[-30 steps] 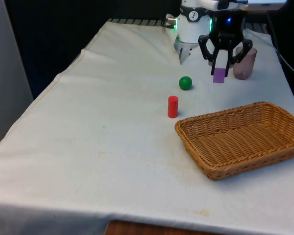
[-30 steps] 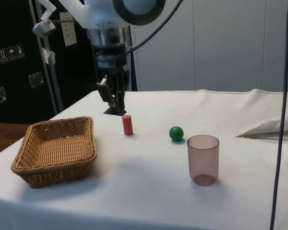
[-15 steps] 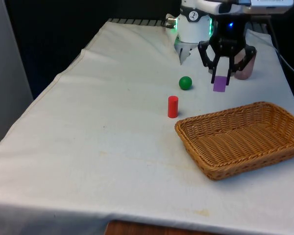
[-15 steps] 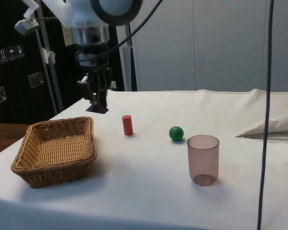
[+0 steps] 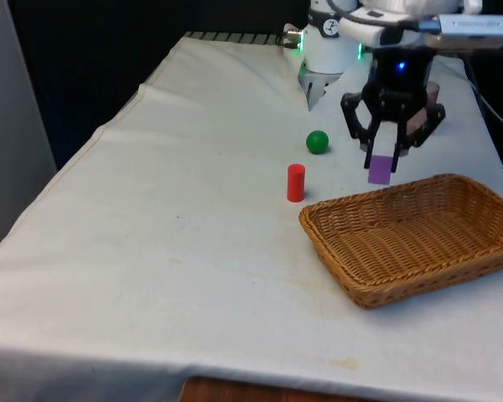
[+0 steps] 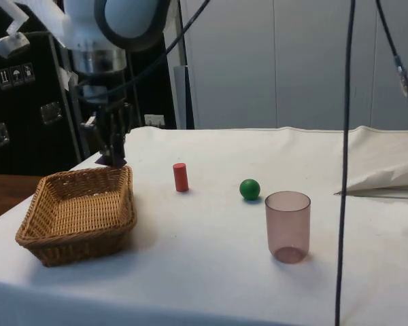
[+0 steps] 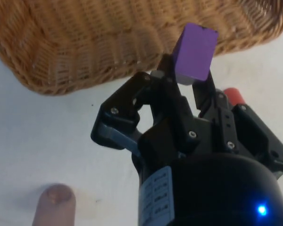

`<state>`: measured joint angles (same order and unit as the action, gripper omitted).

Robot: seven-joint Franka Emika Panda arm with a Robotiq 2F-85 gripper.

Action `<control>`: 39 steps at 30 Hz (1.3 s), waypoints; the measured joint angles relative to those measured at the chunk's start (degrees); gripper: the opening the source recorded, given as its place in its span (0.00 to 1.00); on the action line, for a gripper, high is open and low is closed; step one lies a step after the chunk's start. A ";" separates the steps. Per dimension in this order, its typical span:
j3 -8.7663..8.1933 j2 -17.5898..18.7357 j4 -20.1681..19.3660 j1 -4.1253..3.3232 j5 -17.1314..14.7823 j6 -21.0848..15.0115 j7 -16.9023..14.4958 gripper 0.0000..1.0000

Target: Pick up the triangular block and place it into the basket.

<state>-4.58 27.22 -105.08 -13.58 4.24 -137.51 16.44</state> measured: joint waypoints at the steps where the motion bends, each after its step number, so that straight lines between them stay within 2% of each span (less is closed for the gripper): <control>1: 0.00 0.80 0.80 0.00 0.00 0.00 0.00 0.33; 8: 0.40 6.99 7.05 -0.17 0.00 0.00 0.46 0.33; 9: 0.52 8.82 8.82 -0.29 0.00 0.00 0.57 0.33; 11: 0.52 8.82 8.82 -0.29 0.00 0.00 0.57 0.33; 17: 1.20 12.89 11.86 -0.57 0.00 -0.06 1.38 0.33; 22: 1.78 13.69 11.52 -0.69 -0.52 -0.92 1.55 0.33; 29: 2.52 13.92 9.85 -0.69 -0.80 -3.15 1.95 0.63; 30: 2.58 13.92 9.74 -0.69 -0.80 -3.32 1.95 0.63; 32: 2.64 13.92 9.57 -0.69 -0.92 -3.44 2.01 0.79; 36: 2.75 13.92 9.51 -0.69 -1.09 -3.50 2.01 0.97; 39: 2.75 13.92 9.45 -0.69 -1.09 -3.50 2.01 1.00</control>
<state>-1.83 41.14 -95.63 -14.27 3.15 -141.00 18.45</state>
